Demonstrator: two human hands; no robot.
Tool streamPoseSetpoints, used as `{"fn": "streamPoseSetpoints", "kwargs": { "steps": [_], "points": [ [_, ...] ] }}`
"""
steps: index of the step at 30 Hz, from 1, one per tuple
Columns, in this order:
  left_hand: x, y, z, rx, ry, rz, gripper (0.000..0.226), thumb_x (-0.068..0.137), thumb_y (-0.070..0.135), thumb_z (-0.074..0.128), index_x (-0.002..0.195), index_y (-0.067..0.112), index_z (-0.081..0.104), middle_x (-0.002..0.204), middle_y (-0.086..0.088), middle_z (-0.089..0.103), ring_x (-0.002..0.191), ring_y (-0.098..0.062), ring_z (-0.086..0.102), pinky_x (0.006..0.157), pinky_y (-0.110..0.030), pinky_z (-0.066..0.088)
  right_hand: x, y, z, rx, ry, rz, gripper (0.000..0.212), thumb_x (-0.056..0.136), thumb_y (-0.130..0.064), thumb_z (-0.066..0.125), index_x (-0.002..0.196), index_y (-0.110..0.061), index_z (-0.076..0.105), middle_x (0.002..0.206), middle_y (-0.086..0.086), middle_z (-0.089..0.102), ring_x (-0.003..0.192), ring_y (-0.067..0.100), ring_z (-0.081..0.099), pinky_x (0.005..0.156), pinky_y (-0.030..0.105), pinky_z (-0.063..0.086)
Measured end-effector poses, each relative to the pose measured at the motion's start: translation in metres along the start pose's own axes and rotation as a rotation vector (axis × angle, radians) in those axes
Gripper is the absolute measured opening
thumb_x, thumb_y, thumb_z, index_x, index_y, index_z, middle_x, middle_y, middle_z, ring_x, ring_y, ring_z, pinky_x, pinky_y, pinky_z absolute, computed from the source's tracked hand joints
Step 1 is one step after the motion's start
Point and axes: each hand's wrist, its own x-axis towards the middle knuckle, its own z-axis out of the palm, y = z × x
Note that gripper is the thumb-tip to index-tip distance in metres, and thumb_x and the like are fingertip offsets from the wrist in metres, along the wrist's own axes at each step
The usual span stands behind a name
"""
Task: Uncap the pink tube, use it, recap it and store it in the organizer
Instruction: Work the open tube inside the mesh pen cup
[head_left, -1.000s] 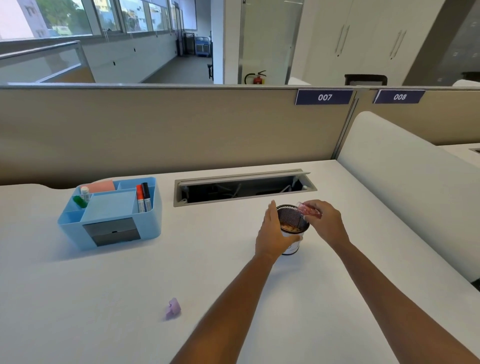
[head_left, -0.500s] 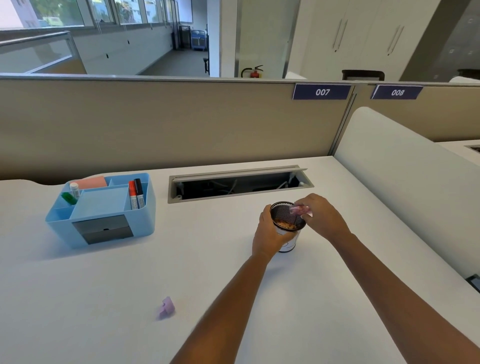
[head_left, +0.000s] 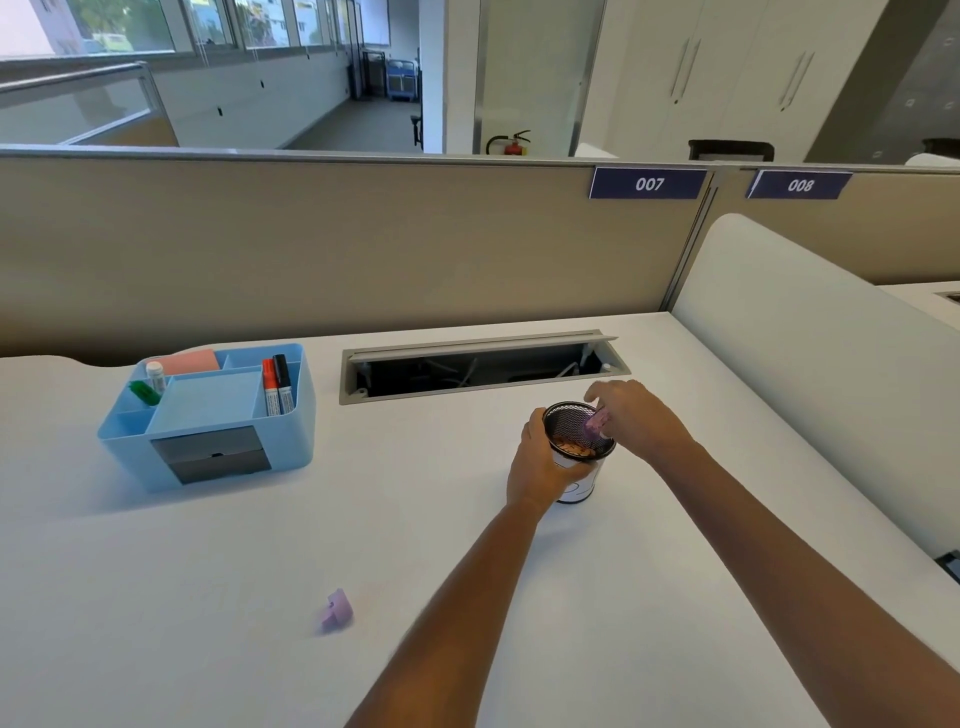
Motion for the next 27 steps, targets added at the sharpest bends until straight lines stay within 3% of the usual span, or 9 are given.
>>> {"fn": "streamPoseSetpoints", "kwargs": {
  "steps": [3,5,9,13,19,27],
  "points": [
    [0.0,0.0,0.0,0.002,0.001,-0.003,0.084,0.071,0.029,0.076,0.135,0.013,0.024,0.141,-0.011,0.039,0.129,-0.025,0.038,0.105,-0.034,0.038,0.002,-0.003,-0.001,0.111,-0.026,0.13,0.038,0.08,-0.008,0.067,0.114,-0.001,0.052,0.12,0.021,0.059,0.108,0.032,0.056,0.083,0.034,0.047],
    [-0.001,0.001,0.0,0.003,0.002,-0.003,0.084,0.07,0.029,0.077,0.134,0.013,0.024,0.141,-0.011,0.039,0.129,-0.025,0.038,0.104,-0.033,0.039,0.004,-0.005,-0.001,0.139,-0.02,0.165,0.037,0.08,-0.008,0.067,0.114,0.002,0.057,0.12,0.022,0.059,0.109,0.033,0.056,0.09,0.035,0.048],
    [-0.002,0.001,0.0,0.007,0.003,-0.001,0.083,0.07,0.03,0.077,0.134,0.013,0.025,0.14,-0.011,0.041,0.128,-0.025,0.04,0.104,-0.035,0.04,0.007,-0.005,0.004,0.302,0.012,0.179,0.027,0.085,-0.004,0.058,0.111,0.002,0.063,0.12,0.023,0.061,0.112,0.033,0.056,0.097,0.036,0.046],
    [-0.003,0.002,-0.001,0.005,0.004,0.002,0.083,0.071,0.029,0.076,0.134,0.013,0.025,0.14,-0.01,0.041,0.128,-0.026,0.04,0.105,-0.036,0.039,0.006,-0.003,0.007,0.348,0.038,0.199,0.031,0.084,0.0,0.059,0.115,0.001,0.061,0.124,0.021,0.06,0.114,0.033,0.055,0.098,0.037,0.046],
    [-0.003,0.002,0.0,0.003,-0.004,-0.006,0.082,0.072,0.029,0.075,0.134,0.013,0.025,0.141,-0.01,0.04,0.129,-0.026,0.039,0.106,-0.037,0.038,0.004,0.0,0.009,0.402,0.101,0.22,0.025,0.08,-0.003,0.066,0.104,0.001,0.066,0.117,0.02,0.064,0.108,0.032,0.058,0.092,0.035,0.048],
    [-0.002,0.002,0.0,0.004,-0.004,-0.01,0.082,0.071,0.03,0.076,0.134,0.014,0.026,0.14,-0.009,0.041,0.128,-0.025,0.04,0.106,-0.037,0.039,0.003,0.0,0.01,0.494,0.137,0.247,0.027,0.078,-0.002,0.068,0.105,0.002,0.067,0.113,0.023,0.066,0.105,0.034,0.059,0.085,0.033,0.047]
  ]
}}
